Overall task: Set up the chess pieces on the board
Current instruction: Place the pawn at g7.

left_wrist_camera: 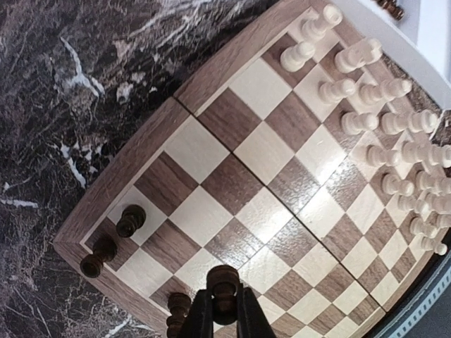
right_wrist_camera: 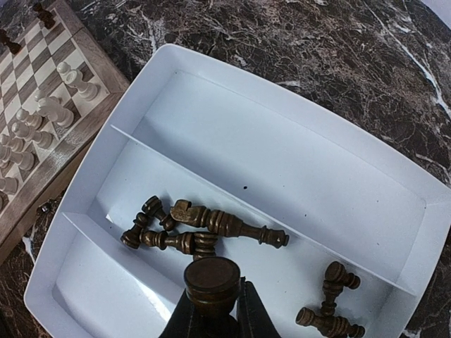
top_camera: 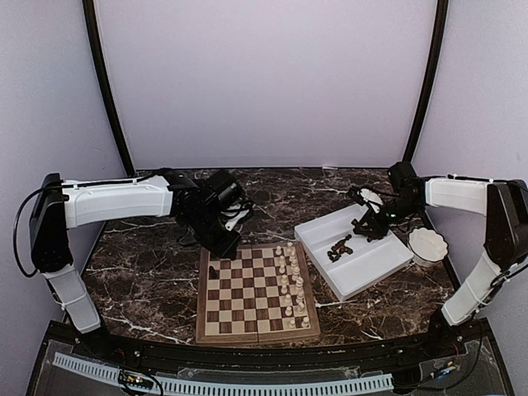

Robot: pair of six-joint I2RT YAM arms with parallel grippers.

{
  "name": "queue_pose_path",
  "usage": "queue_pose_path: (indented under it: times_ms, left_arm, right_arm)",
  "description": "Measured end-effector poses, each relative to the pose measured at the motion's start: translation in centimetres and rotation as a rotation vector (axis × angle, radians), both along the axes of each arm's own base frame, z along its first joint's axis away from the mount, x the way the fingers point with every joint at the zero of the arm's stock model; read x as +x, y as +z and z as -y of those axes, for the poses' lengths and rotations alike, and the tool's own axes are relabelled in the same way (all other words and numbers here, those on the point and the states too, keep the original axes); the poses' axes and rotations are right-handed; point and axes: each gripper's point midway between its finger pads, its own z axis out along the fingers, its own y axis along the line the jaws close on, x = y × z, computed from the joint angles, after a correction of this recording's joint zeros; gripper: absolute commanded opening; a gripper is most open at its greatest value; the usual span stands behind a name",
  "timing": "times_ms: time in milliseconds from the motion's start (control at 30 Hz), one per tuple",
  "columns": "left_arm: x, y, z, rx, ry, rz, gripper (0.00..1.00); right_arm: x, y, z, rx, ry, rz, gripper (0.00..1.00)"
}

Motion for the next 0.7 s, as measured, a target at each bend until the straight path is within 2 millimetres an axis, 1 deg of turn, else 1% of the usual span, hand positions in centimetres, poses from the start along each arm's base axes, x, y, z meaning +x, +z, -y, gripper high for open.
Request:
queue_pose_path:
  times_ms: [100, 200, 467, 700]
  left_arm:
    - [0.0, -1.8, -0.3, 0.055, 0.002, -0.034, 0.04]
    - [-0.1, -2.9, -0.6, 0.088, 0.004, -0.055, 0.04]
    - [0.0, -3.6, -1.5, 0.142, 0.017, -0.048, 0.05]
    - [0.1, -4.6, -1.8, 0.172, 0.023, -0.06, 0.06]
  right_arm:
    - [0.0, 0.0, 0.0, 0.0, -0.001, 0.001, 0.1]
    - [0.0, -0.1, 0.0, 0.0, -0.001, 0.001, 0.1]
    - [0.0, -0.1, 0.0, 0.0, -0.001, 0.0, 0.1]
    - [0.0, -0.1, 0.0, 0.0, -0.001, 0.0, 0.1]
